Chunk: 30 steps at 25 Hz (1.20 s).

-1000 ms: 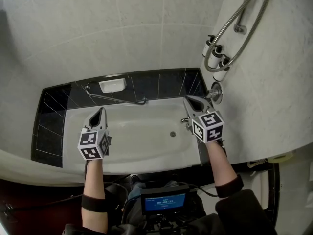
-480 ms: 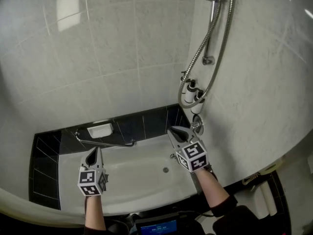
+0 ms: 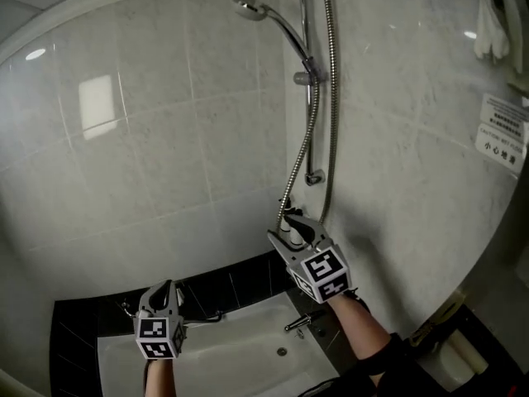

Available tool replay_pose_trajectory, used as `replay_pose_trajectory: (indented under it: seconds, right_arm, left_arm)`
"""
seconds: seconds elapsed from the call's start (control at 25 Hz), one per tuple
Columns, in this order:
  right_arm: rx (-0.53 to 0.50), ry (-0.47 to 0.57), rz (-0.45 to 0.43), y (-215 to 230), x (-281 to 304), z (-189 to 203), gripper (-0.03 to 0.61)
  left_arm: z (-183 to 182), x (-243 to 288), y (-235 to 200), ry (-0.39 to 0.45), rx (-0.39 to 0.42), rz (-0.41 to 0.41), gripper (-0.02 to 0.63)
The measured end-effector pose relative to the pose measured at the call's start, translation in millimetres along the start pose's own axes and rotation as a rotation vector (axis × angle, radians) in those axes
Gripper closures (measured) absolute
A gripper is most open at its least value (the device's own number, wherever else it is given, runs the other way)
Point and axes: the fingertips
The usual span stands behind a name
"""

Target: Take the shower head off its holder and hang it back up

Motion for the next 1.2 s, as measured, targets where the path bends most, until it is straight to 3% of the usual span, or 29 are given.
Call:
replay_pose_trajectory:
  seconds: [0.2, 0.56, 0.88, 1.04, 1.2]
  right_arm:
    - [-0.09, 0.065, 0.095, 47, 15, -63, 0.349]
    - [-0.25, 0.174, 0.282, 116, 49, -194, 0.235]
    - [-0.422, 0.243, 0.485, 184, 81, -306, 0.206]
    - [-0.5, 0.238, 0.522, 201, 99, -339, 0.235]
    - [-0.528, 0.187, 0.53, 213, 121, -346, 0.238]
  left_arm:
    - [-59, 30, -2, 0.072, 0.048, 0.027, 0.612]
    - [-158, 89, -2, 0.189, 0.113, 0.07, 0.612]
    - [-220, 131, 16, 0.24, 0.083, 0.131, 0.612]
    - [-241, 148, 20, 0.258, 0.074, 0.137, 0.612]
    - [-260, 157, 26, 0.276, 0.079, 0.144, 0.612]
Point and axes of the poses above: the fingertips, and each gripper's own axes: x forward along the fingers, y to its right, z out of its underside, and after that the axes turned 11 degrees about x, right-handed
